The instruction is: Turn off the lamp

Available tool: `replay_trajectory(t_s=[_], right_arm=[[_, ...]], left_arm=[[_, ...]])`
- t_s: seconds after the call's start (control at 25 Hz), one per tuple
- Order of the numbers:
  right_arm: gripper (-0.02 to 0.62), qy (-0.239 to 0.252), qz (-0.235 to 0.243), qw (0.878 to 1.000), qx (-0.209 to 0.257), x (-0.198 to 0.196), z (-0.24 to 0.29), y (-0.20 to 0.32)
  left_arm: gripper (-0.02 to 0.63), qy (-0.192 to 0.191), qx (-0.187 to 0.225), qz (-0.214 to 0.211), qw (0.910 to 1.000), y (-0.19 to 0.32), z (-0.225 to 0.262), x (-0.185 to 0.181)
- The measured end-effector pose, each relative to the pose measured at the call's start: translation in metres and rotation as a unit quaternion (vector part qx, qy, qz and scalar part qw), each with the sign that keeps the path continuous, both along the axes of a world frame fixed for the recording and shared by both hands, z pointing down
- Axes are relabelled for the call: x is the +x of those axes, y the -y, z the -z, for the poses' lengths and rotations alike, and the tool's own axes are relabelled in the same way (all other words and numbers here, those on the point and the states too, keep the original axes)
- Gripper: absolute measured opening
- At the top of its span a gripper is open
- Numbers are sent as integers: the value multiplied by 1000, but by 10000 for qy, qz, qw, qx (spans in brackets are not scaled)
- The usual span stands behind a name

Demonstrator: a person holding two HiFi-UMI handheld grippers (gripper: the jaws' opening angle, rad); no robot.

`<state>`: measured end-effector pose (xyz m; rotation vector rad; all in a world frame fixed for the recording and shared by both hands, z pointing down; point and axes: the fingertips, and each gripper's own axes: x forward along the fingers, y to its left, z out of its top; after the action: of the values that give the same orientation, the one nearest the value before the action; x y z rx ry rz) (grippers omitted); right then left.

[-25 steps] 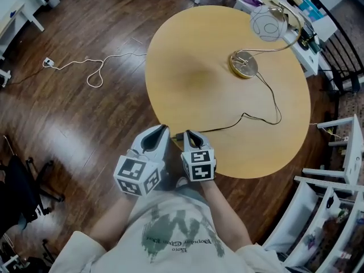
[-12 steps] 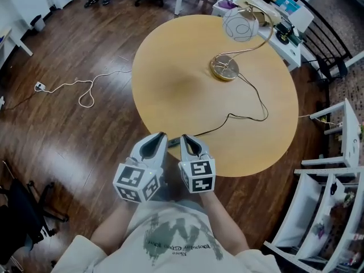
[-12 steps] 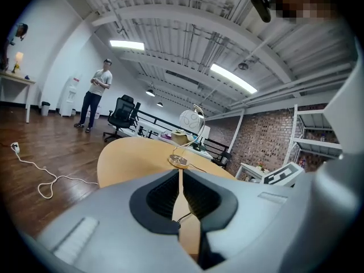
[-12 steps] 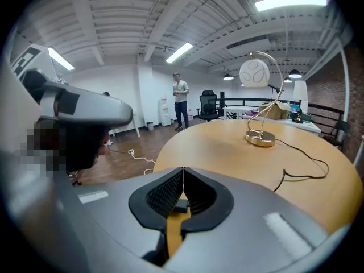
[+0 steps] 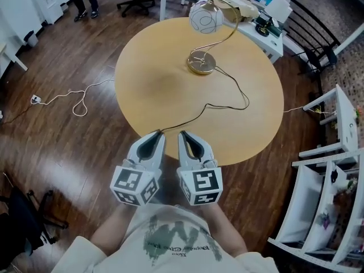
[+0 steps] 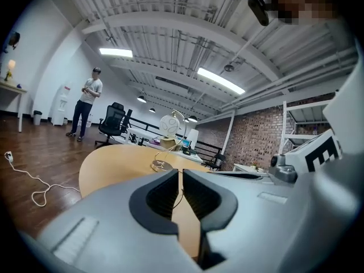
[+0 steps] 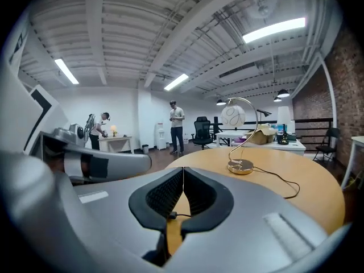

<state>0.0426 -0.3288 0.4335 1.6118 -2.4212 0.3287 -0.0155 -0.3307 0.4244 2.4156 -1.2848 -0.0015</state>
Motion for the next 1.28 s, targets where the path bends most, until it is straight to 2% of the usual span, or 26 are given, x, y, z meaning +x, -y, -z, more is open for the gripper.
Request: replay_trajectory(t_s=[0.24,0.64,1.08,1.28], right_arm=[[2,246,-54,9992,321,29,33,-41],[0,376,-119,9977,551,60,53,-120],[0,474,-220,9960,720,74,68,-189],[0,463,-261,9960,724,77,69,-208]], left_arm=[[0,-20,211,-67,9998,-38,19,35],[0,103,503,-104,9986,-111,42,71],[0,235,670,-197,9973,-179,54,94],[0,369,685,-201,9968,-200,56,92]])
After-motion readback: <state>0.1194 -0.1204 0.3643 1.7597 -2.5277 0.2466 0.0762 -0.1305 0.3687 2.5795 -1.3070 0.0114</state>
